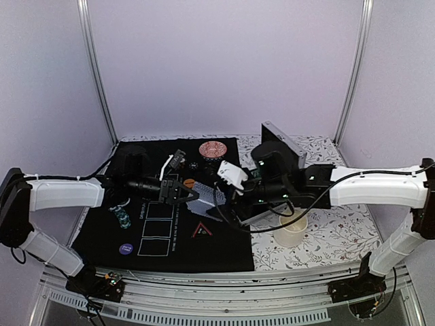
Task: Distribute texas hold em gaming equipment
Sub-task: Pass from the right arm to the left, then pass from the left arm to the right
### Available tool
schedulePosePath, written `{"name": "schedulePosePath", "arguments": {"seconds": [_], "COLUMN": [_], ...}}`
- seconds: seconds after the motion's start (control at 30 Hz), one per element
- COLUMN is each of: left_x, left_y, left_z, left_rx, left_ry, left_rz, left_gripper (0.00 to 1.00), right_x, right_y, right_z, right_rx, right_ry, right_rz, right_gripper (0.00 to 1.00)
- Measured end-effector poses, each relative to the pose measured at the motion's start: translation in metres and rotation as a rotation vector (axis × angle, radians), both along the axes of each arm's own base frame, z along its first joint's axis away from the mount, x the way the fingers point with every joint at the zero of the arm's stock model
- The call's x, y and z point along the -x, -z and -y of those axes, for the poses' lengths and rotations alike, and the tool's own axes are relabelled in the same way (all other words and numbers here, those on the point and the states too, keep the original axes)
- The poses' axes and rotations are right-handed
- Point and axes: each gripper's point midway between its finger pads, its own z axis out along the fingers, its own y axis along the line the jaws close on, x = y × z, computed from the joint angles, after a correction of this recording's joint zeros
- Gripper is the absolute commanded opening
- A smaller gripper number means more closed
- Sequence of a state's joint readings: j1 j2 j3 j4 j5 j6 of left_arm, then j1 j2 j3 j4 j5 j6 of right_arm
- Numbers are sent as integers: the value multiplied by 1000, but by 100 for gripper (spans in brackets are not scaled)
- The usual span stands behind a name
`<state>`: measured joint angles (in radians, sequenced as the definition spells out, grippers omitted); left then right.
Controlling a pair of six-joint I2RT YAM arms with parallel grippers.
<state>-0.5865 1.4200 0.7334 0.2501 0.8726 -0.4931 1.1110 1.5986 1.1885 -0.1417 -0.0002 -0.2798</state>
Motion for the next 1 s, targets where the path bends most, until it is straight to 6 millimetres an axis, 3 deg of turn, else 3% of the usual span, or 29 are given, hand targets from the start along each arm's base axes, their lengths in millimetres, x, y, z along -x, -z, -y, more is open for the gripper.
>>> {"name": "schedulePosePath", "arguments": {"seconds": [0.13,0.23,0.3,0.47,0.73,0.9,1.0], "left_x": [24,37,44,55,58,58,58], "left_y": [-3,-11,-23,-46,-45,-47,-48], "left_z": [4,6,6,7,10,10,11], "left_rx": [8,29,58,114,110,118,122], "left_ry": [38,52,57,76,77,79,83], "left_rz": [86,147,203,299,312,330,334], "left_gripper": [0,0,0,0,0,0,0], "right_x": [15,13,16,30,41,47,49], "right_y": [-60,-82,-80,-53,-19,-17,-15], "right_z": [28,44,46,36,17,8,2], "right_rx": [-235,-339,-364,-341,-288,-282,-272], "right_ry": [-123,-147,-154,-215,-309,-348,-367], "right_rz": [-84,-128,-170,-316,-465,-487,-499], "right_gripper": [99,99,100,92,67,38,11]}}
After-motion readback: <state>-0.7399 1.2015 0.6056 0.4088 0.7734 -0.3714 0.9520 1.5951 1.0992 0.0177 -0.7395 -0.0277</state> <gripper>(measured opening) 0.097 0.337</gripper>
